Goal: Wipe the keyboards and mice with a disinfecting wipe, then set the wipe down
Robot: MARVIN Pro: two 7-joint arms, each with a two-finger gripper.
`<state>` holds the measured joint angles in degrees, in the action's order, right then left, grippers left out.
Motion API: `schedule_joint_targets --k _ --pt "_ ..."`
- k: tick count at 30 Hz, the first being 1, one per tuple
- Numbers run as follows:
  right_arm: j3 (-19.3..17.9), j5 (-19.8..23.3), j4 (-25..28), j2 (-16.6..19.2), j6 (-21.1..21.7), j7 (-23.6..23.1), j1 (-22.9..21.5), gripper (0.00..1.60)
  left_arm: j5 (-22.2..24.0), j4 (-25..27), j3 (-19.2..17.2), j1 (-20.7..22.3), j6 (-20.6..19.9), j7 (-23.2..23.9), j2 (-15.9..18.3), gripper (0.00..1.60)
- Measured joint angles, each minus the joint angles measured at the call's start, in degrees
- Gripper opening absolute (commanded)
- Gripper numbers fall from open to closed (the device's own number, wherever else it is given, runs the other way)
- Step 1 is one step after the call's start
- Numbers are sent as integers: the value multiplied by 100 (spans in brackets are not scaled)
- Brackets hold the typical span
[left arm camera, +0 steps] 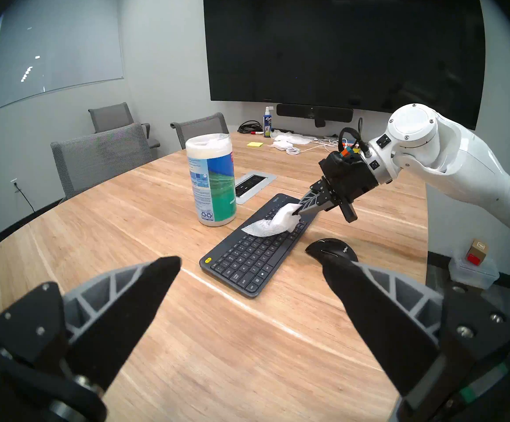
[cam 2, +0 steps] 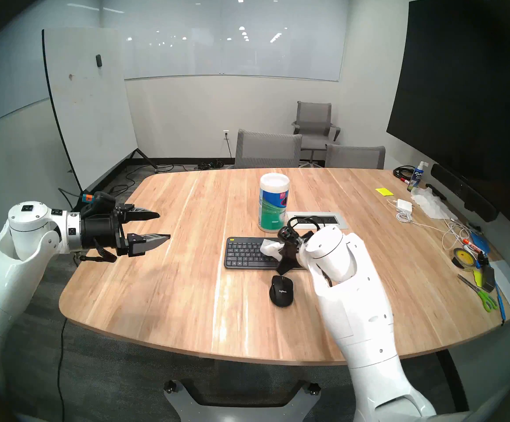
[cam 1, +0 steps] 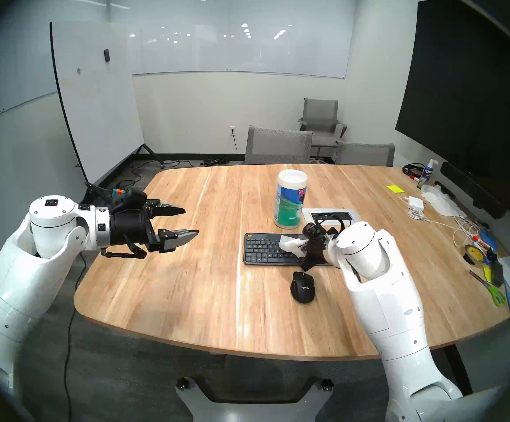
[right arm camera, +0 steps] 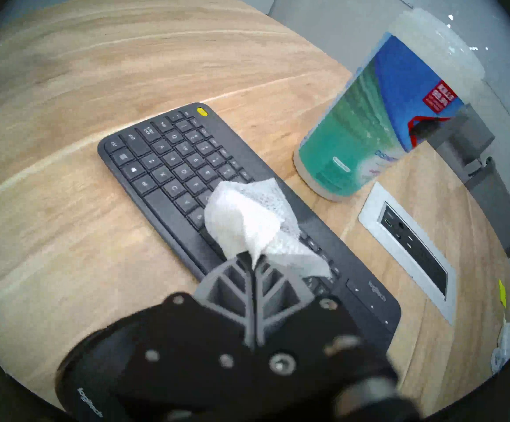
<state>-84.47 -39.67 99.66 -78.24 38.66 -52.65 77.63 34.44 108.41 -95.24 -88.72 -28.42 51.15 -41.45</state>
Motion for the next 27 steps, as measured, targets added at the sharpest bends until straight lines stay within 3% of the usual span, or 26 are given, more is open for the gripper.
schedule_joint_targets --k 11,27 --pt "-854 346 112 428 -345 -413 94 0 0 0 -2 0 0 0 0 160" --pt "-1590 622 -320 746 -729 -643 -93 0 0 0 -2 0 0 0 0 160"
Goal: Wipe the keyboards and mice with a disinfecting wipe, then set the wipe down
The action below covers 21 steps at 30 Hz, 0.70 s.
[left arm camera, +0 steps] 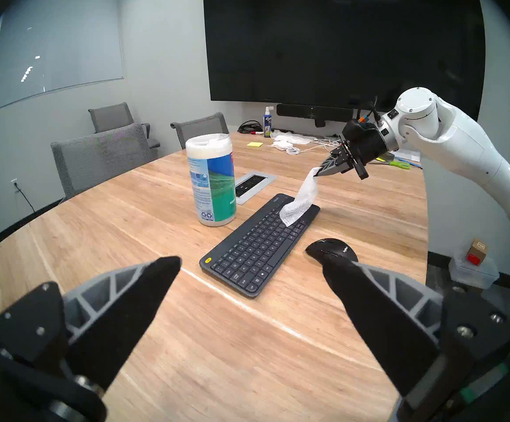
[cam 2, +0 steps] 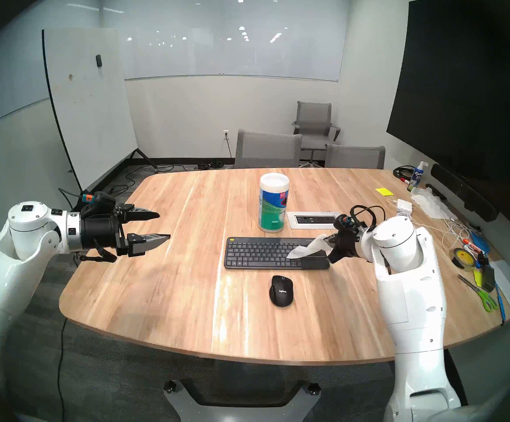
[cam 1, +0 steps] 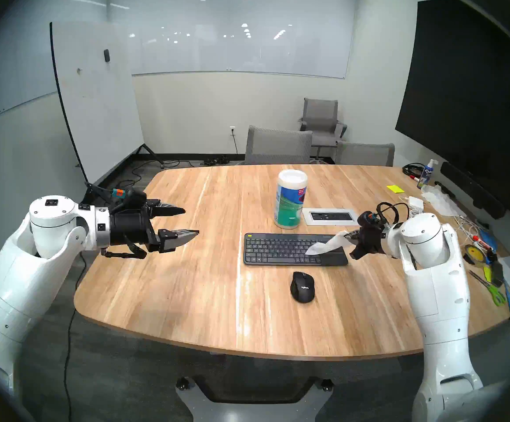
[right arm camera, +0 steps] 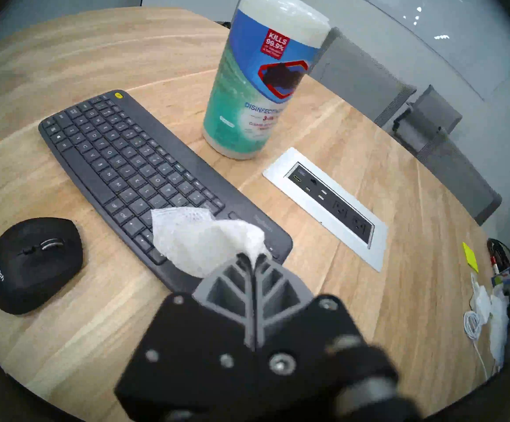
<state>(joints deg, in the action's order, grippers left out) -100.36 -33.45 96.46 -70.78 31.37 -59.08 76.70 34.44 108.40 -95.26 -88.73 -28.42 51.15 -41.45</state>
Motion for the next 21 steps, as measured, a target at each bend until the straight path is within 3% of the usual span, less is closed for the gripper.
schedule_joint_targets --k 10,21 --pt "-227 31 -427 144 -179 24 -266 0 0 0 0 0 0 0 0 160" --pt "-554 257 -76 271 -332 -327 -176 0 0 0 0 -1 0 0 -1 160"
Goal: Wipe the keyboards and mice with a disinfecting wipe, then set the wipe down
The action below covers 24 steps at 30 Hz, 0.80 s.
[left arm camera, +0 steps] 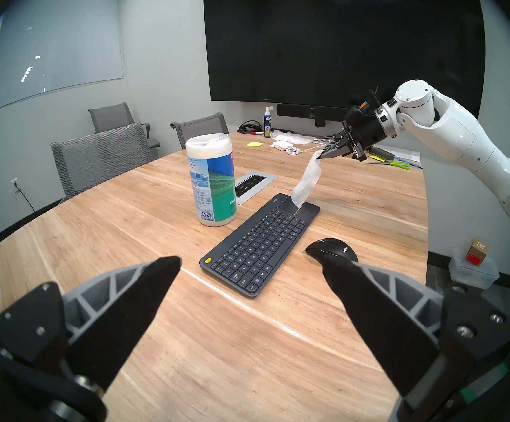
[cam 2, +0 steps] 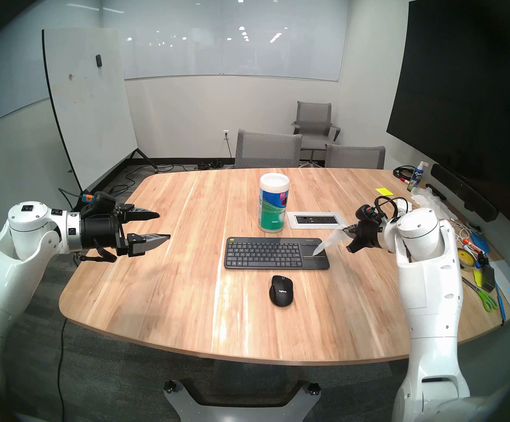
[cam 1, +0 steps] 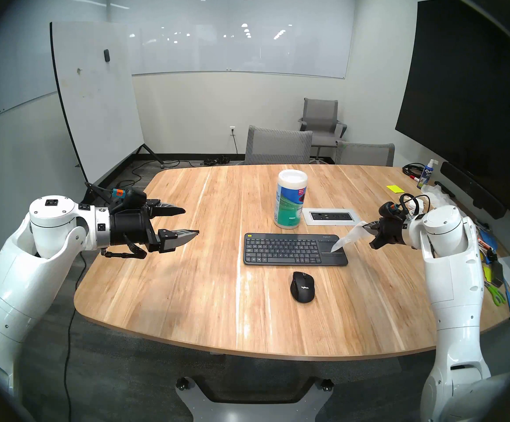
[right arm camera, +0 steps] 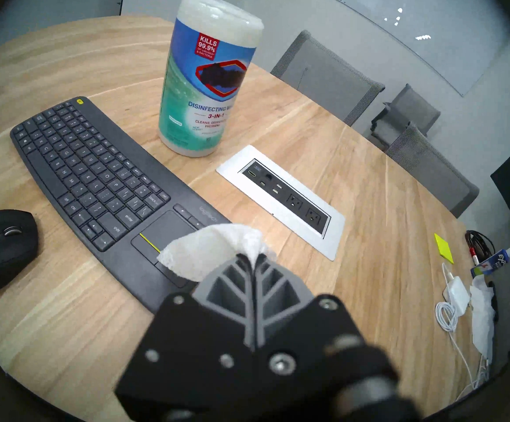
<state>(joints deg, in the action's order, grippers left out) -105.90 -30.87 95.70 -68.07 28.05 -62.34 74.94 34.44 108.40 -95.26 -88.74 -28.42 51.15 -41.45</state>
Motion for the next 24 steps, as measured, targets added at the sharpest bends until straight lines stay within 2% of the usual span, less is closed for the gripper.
schedule_joint_targets --k 12,24 --pt "-632 330 795 159 -186 -745 582 0 1 0 0 1 0 0 0 160" --pt "-758 474 1475 74 -528 -1079 1203 0 1 0 0 1 0 -1 0 160"
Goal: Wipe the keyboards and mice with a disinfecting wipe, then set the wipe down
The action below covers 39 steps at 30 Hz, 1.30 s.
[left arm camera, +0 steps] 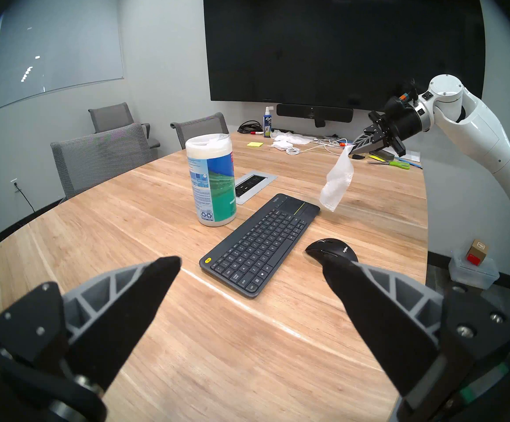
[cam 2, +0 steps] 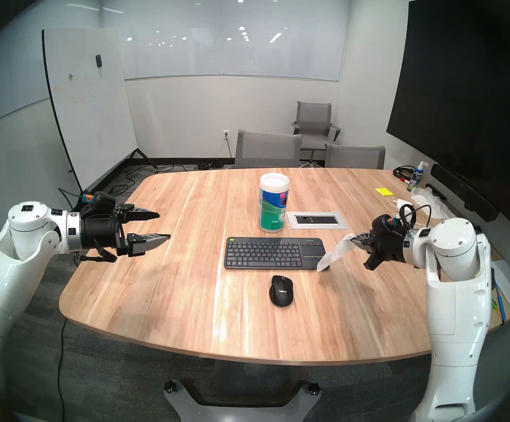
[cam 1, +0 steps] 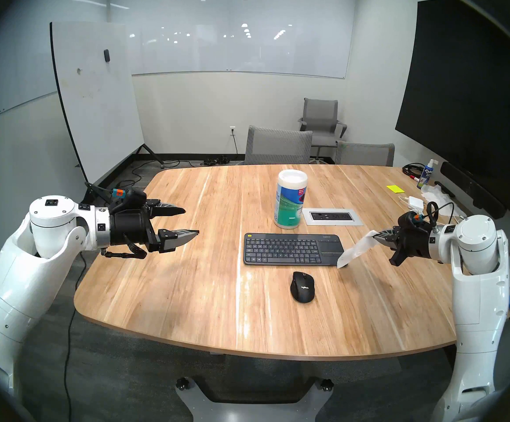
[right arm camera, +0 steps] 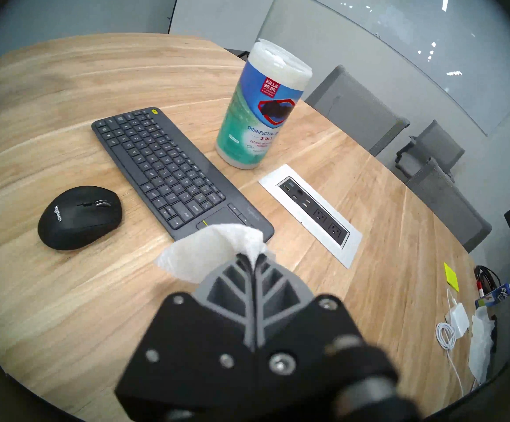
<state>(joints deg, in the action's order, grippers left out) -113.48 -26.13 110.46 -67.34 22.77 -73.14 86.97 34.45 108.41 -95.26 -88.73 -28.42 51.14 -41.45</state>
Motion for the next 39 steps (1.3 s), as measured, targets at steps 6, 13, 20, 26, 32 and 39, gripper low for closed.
schedule_joint_targets --k 6,13,20,26,32,39 --pt "75 20 332 -95 -127 -102 251 0 0 0 0 0 0 0 0 160" --pt "211 13 682 -207 -248 -166 559 0 0 0 0 0 0 0 0 160" --pt "329 -18 941 -309 -312 -174 820 0 0 0 0 0 0 0 0 160" --pt "471 -137 1123 -397 -326 -135 1015 0 1 0 -2 0 0 0 0 160" --pt "651 -279 1260 -464 -338 -95 1146 0 1 0 -2 0 0 0 0 160" --pt "885 -437 1433 -554 -343 -41 1290 0 1 0 -2 0 0 0 0 160"
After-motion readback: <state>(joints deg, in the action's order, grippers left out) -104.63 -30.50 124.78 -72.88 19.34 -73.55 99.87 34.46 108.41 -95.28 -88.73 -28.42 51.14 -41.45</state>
